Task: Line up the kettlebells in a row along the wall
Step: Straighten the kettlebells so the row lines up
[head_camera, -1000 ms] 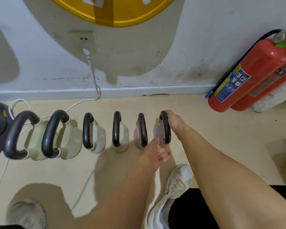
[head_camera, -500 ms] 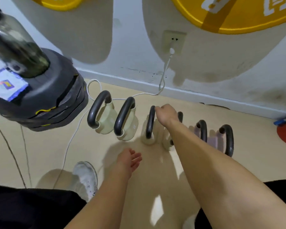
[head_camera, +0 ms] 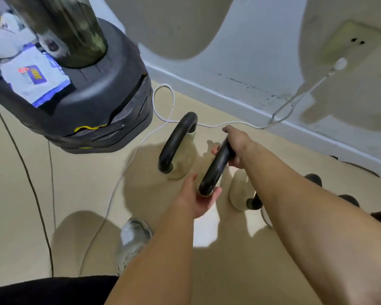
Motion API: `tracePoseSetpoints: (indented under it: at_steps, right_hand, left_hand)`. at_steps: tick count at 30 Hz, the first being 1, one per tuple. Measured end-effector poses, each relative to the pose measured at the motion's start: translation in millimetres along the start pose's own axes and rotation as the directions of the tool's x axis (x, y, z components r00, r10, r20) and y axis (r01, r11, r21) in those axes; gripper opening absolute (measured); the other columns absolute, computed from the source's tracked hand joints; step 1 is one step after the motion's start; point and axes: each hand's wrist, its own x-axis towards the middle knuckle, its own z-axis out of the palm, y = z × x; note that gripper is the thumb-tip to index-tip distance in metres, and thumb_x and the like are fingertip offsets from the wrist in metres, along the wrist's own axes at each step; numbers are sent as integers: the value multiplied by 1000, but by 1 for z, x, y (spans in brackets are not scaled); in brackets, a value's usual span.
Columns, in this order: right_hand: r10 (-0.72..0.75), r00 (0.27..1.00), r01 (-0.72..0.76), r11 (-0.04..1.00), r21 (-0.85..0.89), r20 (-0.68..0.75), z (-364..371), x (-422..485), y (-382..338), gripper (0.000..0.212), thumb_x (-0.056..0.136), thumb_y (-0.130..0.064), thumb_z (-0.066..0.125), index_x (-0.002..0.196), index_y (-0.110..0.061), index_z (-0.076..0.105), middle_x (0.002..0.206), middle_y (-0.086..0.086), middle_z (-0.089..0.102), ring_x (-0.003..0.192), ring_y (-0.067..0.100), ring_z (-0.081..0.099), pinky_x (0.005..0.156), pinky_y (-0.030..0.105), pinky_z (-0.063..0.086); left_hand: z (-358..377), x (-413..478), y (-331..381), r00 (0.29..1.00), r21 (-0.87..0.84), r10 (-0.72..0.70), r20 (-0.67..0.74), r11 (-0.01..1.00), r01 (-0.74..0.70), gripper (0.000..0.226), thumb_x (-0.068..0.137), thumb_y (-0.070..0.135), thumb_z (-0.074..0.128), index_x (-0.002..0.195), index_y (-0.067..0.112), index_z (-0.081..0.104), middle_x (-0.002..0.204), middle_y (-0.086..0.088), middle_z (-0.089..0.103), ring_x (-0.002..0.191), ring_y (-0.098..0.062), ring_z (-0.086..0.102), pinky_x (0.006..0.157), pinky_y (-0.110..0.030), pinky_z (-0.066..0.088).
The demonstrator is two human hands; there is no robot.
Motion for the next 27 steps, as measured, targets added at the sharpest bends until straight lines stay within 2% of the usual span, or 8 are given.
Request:
tracePoseSetpoints:
  at_steps: [2, 3, 5, 7, 11, 14, 19, 27]
  right_hand:
    - [-31, 996, 40, 993, 111, -84, 11, 8, 3, 19, 102, -26, 52, 91, -10, 50, 59, 10, 59, 44, 24, 54, 55, 35, 55]
    - [-56, 990, 72, 990, 125, -128, 14, 11, 5, 20, 101, -22, 50, 87, -8, 50, 45, 7, 53, 36, 21, 47, 48, 31, 49]
    - [-83, 978, 110, 985, 134, -191, 18, 14, 7, 19, 99, -16, 47, 83, -6, 49, 34, 3, 44, 30, 20, 39, 44, 29, 41]
    - [-94, 971, 125, 983, 134, -219, 20, 16, 9, 18, 95, -14, 47, 80, -5, 49, 33, 3, 41, 30, 20, 38, 45, 30, 40]
    - [-112, 974, 129, 989, 78, -197, 33, 16, 8, 16, 92, -13, 50, 78, -5, 49, 35, 3, 42, 29, 20, 38, 46, 31, 40]
    - [-119, 973, 135, 989, 68, -197, 39, 16, 5, 16, 93, -12, 50, 78, -6, 50, 52, 7, 45, 37, 21, 39, 46, 30, 41]
    - [-87, 974, 116, 985, 129, -211, 27, 20, 6, 12, 92, -10, 47, 81, -6, 49, 53, 6, 42, 35, 20, 37, 42, 25, 41]
    - [-90, 976, 125, 977, 172, -198, 29, 20, 8, 12, 91, -9, 47, 79, -7, 48, 53, 6, 42, 34, 19, 36, 42, 25, 40]
  left_hand:
    - [0, 1, 6, 996, 10, -81, 38, 997, 81, 54, 86, 42, 69, 112, -4, 57, 107, -18, 62, 85, -29, 67, 53, -29, 60]
    - [1, 0, 7, 994, 7, -86, 66, 996, 86, 46, 84, 36, 72, 111, 1, 60, 100, -14, 66, 80, -26, 67, 49, -28, 59]
    - [4, 2, 5, 997, 15, -40, 73, 999, 39, 26, 85, 28, 73, 101, 9, 65, 83, -6, 71, 81, -20, 65, 58, -25, 60]
    - [9, 1, 1, 999, 50, 20, 45, 999, -22, 20, 88, 29, 71, 100, 14, 67, 89, 0, 70, 89, -16, 62, 65, -20, 55]
    - [6, 1, 2, 999, 38, 45, 10, 998, -45, 18, 87, 30, 73, 95, 15, 66, 84, 1, 66, 77, -14, 61, 54, -19, 53]
    - [4, 1, 4, 1000, 9, 5, 14, 1000, -5, 18, 87, 28, 73, 94, 13, 66, 76, -1, 65, 69, -14, 59, 46, -17, 51]
    - [7, 3, 6, 999, 79, 46, 0, 996, -46, 21, 87, 27, 73, 102, 15, 67, 86, 1, 66, 70, -14, 62, 50, -18, 54]
    - [3, 4, 7, 996, 74, 76, 44, 994, -79, 16, 88, 27, 73, 92, 13, 66, 61, 0, 67, 55, -13, 61, 45, -18, 52]
